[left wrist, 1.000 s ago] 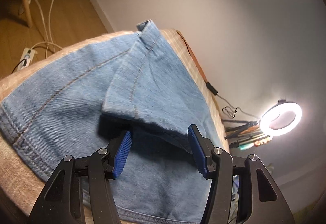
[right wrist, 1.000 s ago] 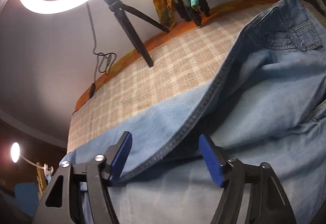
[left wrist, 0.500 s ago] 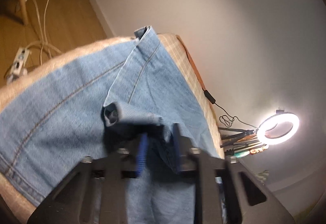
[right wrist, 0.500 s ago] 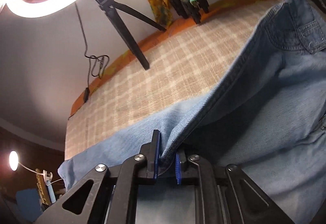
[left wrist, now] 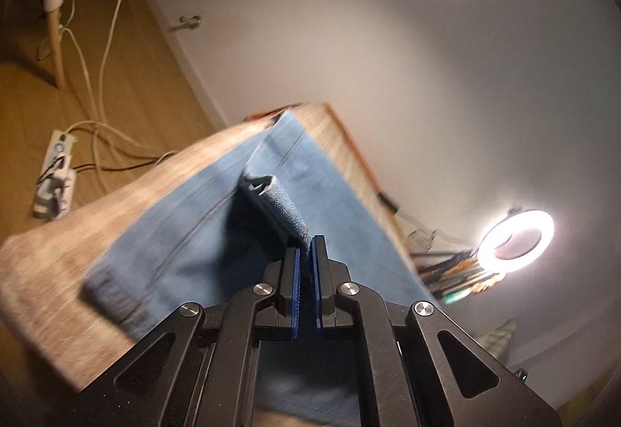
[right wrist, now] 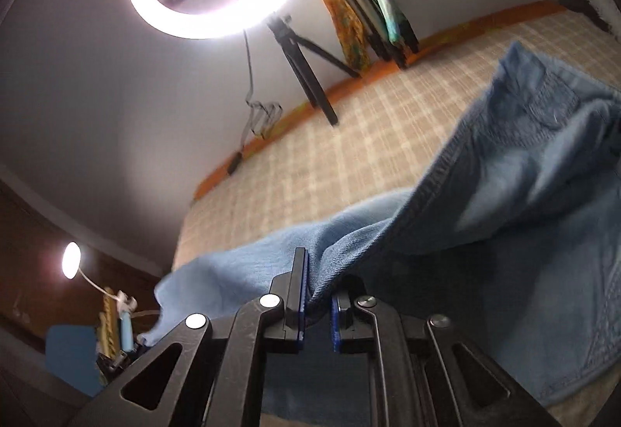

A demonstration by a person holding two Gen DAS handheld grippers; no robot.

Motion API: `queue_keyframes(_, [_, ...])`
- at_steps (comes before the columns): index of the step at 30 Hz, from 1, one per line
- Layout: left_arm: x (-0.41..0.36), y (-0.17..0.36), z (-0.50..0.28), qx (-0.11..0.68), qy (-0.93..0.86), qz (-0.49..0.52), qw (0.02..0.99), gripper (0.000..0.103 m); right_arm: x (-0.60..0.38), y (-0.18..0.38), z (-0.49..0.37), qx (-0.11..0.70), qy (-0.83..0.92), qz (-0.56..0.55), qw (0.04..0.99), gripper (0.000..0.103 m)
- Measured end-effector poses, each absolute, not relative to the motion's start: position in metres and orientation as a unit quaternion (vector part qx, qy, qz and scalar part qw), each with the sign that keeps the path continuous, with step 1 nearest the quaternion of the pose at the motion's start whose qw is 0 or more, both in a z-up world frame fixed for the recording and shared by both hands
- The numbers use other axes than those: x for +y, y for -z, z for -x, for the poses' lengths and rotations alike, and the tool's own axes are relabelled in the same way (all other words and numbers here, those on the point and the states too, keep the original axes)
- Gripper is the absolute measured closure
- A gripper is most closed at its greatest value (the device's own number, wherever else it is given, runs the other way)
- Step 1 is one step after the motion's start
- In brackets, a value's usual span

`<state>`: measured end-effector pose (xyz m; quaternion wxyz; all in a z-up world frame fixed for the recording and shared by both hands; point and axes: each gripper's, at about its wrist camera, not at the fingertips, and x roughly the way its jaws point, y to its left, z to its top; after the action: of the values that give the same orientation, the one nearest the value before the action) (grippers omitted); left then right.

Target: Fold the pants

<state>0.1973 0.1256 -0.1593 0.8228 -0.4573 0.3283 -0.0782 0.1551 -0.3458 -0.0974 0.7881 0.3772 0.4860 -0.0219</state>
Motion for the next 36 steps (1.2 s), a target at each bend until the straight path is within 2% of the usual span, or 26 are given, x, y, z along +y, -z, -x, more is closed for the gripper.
queue_keyframes(6, [0.131, 0.161, -0.210, 0.354, 0.075, 0.440, 0.821, 0.100, -0.328, 0.134, -0.141, 0.530, 0.036, -0.373, 0.761, 0.096])
queue_keyframes(12, [0.146, 0.109, -0.203, 0.319, 0.111, 0.416, 0.844, 0.100, -0.328, 0.081, -0.139, 0.489, 0.025, -0.364, 0.792, 0.096])
queue_keyframes(15, [0.153, 0.126, -0.184, 0.344, 0.102, 0.404, 0.841, 0.100, -0.314, 0.075, -0.123, 0.492, 0.026, -0.351, 0.796, 0.096])
queue_keyframes(18, [0.159, 0.165, -0.178, 0.393, 0.080, 0.406, 0.821, 0.100, -0.301, 0.112, -0.105, 0.538, 0.033, -0.346, 0.768, 0.096])
queue_keyframes(20, [0.166, 0.183, -0.170, 0.394, 0.072, 0.430, 0.809, 0.100, -0.298, 0.138, -0.095, 0.558, 0.044, -0.366, 0.743, 0.097])
queue_keyframes(25, [0.158, 0.167, -0.169, 0.388, 0.073, 0.395, 0.830, 0.100, -0.297, 0.152, -0.089, 0.567, 0.054, -0.358, 0.740, 0.097])
queue_keyframes(32, [0.158, 0.141, -0.182, 0.393, 0.078, 0.358, 0.843, 0.100, -0.309, 0.128, -0.096, 0.527, 0.048, -0.389, 0.754, 0.097])
queue_keyframes(36, [0.150, 0.136, -0.191, 0.432, 0.087, 0.299, 0.847, 0.099, -0.297, 0.126, -0.099, 0.547, 0.047, -0.348, 0.760, 0.097])
